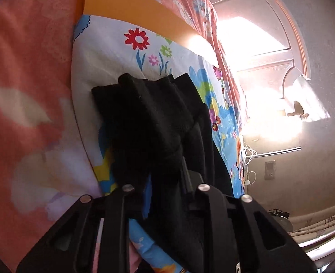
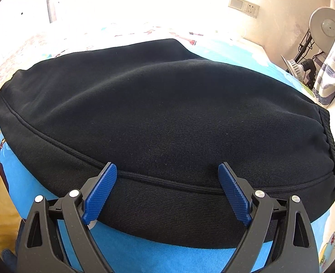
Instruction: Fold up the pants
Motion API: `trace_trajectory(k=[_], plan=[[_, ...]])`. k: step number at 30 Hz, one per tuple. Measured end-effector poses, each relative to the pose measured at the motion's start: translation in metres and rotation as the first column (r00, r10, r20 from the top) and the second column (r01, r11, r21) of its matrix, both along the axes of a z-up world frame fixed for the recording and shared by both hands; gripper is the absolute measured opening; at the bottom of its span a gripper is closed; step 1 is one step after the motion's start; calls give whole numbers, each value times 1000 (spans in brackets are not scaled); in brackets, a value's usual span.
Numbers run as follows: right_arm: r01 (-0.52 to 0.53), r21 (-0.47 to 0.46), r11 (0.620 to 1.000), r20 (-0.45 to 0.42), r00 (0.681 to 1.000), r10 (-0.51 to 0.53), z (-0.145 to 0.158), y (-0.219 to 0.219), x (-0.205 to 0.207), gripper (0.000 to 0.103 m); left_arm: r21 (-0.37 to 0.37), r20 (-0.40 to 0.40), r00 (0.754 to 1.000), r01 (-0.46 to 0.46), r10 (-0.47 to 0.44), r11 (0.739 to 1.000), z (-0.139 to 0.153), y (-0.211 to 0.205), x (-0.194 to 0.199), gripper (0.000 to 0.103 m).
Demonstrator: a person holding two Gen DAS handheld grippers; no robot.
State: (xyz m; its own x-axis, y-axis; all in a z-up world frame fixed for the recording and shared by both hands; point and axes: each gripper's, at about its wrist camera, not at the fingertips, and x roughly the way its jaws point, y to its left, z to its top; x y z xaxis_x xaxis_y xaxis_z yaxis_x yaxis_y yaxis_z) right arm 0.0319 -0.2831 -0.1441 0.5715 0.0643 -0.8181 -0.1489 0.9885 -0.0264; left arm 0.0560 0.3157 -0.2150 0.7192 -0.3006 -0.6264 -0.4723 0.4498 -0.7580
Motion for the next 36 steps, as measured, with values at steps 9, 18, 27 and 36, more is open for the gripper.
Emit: trace_trajectory(k=[9, 18, 27, 36], plan=[[-9, 10, 1000, -8, 1000, 9, 0, -1, 1, 86, 54, -5, 1000, -21, 21, 998, -8, 4, -22, 30], [58, 36, 998, 14, 998, -59, 16, -29, 19, 88, 373, -193, 959, -126, 209, 919, 18, 30, -24, 21], [33, 62, 998, 29, 999, -35, 26, -50, 108, 88, 660, -96, 885, 399, -455, 637, 52, -138, 74, 55], [127, -13, 992, -56, 990, -128, -8, -85, 178, 94, 791, -247, 886, 419, -393, 447, 47, -204, 131, 56]])
